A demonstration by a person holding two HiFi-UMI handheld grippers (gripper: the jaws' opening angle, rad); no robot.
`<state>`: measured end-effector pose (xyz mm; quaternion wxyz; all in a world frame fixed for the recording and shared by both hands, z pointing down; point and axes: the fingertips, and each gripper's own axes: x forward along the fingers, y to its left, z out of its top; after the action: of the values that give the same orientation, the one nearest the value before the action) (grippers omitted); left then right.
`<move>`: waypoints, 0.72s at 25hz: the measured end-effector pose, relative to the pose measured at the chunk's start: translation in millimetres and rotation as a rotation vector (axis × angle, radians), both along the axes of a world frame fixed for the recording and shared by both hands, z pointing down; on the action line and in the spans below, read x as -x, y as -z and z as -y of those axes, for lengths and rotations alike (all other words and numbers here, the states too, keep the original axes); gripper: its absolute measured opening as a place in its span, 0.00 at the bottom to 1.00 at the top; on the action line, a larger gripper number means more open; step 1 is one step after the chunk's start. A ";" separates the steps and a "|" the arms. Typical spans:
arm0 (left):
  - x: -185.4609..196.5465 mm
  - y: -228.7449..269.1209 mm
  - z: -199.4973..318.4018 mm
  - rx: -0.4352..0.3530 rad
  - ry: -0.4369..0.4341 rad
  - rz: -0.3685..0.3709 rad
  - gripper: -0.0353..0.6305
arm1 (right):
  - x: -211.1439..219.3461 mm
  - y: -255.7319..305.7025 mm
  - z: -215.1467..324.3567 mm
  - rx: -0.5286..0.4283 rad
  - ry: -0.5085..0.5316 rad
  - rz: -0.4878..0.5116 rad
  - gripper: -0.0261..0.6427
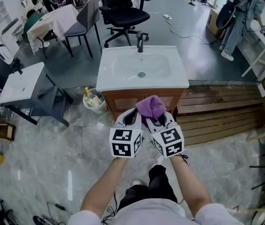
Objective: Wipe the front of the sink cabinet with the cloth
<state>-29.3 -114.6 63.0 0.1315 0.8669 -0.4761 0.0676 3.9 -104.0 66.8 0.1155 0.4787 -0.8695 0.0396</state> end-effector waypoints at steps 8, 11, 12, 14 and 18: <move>18.7 33.1 -45.5 -0.027 0.006 0.018 0.06 | 18.9 40.0 -41.9 -0.013 -0.002 0.012 0.15; 20.6 36.8 -55.3 -0.041 0.000 0.030 0.06 | 24.4 44.1 -51.9 -0.017 -0.001 0.008 0.15; 21.3 37.8 -57.4 -0.045 -0.001 0.031 0.06 | 27.0 44.9 -54.1 -0.020 0.002 0.003 0.15; 22.6 41.0 -58.8 -0.054 -0.003 0.029 0.06 | 30.6 48.0 -55.6 -0.031 0.003 -0.005 0.15; 23.4 49.1 -56.6 -0.072 -0.005 0.027 0.06 | 30.1 56.9 -52.6 -0.050 -0.002 -0.010 0.15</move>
<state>-52.7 -58.0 13.9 0.0937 0.8712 -0.4778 0.0623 -26.1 -51.4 9.9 0.1077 0.4824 -0.8692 0.0154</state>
